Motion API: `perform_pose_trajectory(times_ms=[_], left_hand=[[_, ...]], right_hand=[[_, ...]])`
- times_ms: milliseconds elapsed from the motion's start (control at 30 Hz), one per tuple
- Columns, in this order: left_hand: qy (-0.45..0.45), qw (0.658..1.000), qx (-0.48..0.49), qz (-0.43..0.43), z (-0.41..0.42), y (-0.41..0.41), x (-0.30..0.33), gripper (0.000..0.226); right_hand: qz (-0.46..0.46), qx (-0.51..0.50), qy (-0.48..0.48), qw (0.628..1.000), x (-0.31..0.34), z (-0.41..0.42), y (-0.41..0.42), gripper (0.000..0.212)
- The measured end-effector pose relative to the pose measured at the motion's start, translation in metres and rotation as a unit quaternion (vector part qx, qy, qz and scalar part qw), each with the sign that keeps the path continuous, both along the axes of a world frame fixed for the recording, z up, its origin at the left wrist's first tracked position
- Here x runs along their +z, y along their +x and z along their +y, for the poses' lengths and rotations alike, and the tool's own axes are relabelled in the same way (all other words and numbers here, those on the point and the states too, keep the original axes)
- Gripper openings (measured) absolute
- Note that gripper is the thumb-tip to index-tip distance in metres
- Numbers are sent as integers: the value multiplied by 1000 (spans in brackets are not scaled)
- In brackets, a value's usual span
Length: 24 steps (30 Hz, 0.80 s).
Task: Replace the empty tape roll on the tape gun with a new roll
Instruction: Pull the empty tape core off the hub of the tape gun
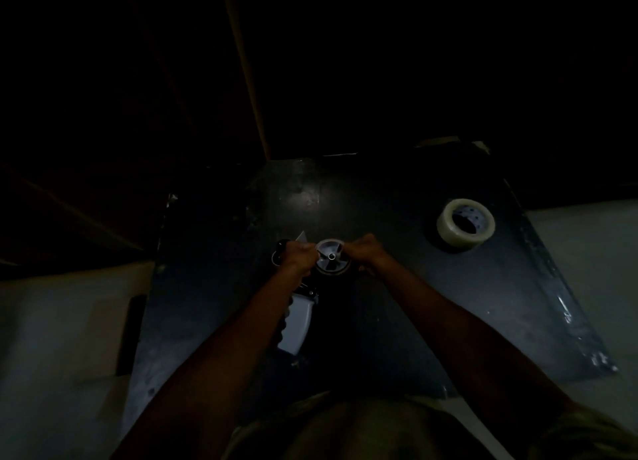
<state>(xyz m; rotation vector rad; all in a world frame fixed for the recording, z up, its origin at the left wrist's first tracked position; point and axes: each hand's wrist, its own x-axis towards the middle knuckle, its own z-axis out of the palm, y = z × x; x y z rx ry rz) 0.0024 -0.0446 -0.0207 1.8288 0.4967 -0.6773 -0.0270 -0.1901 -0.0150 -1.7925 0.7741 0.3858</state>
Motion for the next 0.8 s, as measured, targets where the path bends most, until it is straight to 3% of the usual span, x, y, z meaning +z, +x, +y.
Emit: perform_pose_trajectory(times_ms=[133,200,400,567,667,800], left_hand=[[-19,999,19,26,2,13,-32,38],[-18,999,36,22,1,8,-18,42],[-14,999,43,1,-2,0,-4,21],[-3,999,37,-11,-3,-2,-3,23],[2,999,35,5,-2,-5,2,27],[-7,999,33,-11,-2,-6,1,25]], right_hand=[[-9,-24,21,999,-4,1,4,37],[0,-28,19,999,-5,1,6,36],[-11,-21,36,999,-1,0,9,37],[-25,-2,80,996,15,3,3,31],[-16,13,63,998,18,1,2,37],[-20,7,49,999,10,2,5,28]])
